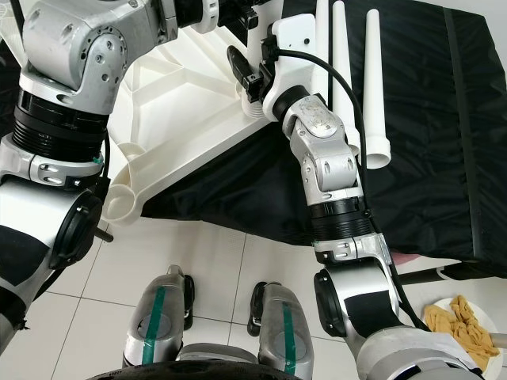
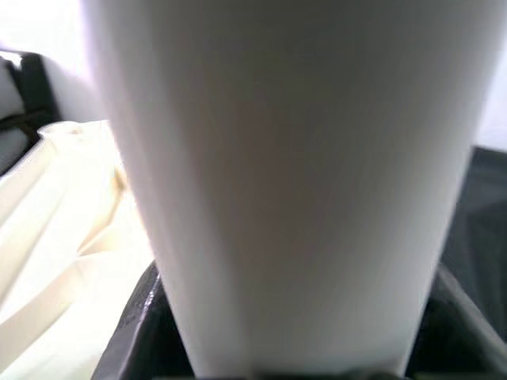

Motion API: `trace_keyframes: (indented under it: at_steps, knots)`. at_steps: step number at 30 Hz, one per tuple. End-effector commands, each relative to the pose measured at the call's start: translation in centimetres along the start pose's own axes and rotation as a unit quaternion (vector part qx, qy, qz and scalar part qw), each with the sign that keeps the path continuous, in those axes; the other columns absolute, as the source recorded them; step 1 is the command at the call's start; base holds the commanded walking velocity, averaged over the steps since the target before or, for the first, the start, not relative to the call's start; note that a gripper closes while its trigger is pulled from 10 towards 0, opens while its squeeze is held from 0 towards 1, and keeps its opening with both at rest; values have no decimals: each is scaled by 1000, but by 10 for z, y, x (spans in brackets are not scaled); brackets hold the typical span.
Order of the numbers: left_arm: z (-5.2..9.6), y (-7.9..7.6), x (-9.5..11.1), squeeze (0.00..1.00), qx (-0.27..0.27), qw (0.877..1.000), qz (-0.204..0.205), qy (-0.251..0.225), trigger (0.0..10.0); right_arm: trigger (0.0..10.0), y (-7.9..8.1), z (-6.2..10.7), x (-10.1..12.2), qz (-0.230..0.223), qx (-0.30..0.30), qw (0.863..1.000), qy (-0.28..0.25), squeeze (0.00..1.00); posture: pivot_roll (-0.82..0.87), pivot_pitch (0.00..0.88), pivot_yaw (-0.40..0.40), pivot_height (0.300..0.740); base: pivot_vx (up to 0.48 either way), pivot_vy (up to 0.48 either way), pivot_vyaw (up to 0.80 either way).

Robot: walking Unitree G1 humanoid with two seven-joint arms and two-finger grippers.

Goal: Building children table

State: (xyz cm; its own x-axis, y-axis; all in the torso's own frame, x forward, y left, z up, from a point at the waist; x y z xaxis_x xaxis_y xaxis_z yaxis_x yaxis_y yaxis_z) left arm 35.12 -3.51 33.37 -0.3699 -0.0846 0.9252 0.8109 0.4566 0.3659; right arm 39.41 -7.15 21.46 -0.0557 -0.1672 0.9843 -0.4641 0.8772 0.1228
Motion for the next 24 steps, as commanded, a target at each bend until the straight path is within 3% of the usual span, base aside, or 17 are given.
trace_keyframes:
  at_steps: [1, 9, 10, 17, 24]
  knots:
    - [0, -6, 6, 1000, -12, 1000, 9, -14, 10000, 10000, -7, 0, -2, -11, -17, 1000, 6, 0, 109, 26, -42, 740, 0, 0, 0]
    - [5, -9, 10, 1000, -18, 998, 39, -35, 10000, 10000, -11, 0, 0, -29, -33, 999, -3, 0, 94, 34, -33, 740, 0, 0, 0]
    - [9, -7, 13, 1000, -17, 997, 61, -50, 10000, 10000, -17, 1, 2, -41, -49, 998, -10, 0, 94, 35, -32, 740, 0, 0, 0]
    - [18, 0, 22, 1000, -3, 991, 102, -85, 10000, 10000, -31, 2, 6, -51, -84, 995, -23, 0, 98, 40, -29, 740, 0, 0, 0]
    - [26, 7, 12, 1000, 26, 990, 115, -72, 10000, 10000, -46, 3, 11, -54, -110, 992, -33, 0, 117, 40, -40, 740, 0, 0, 0]
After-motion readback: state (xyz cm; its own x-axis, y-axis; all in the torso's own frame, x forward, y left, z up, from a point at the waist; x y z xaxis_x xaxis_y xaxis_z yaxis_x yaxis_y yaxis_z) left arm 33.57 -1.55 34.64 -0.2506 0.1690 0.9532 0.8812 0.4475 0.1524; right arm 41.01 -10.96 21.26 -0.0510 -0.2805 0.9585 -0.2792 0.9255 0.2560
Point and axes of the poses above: a point about 5 cm out from each wrist's last joint towards the gripper, its own z axis pointing back from the gripper into the wrist, its own x axis along the axis of the wrist's last joint, y = z × x, the point moved 6 cm from there along -z, pointing out of the wrist towards the gripper, and after that the axes turned 10 degrees about -z, right-handed, at the moved point
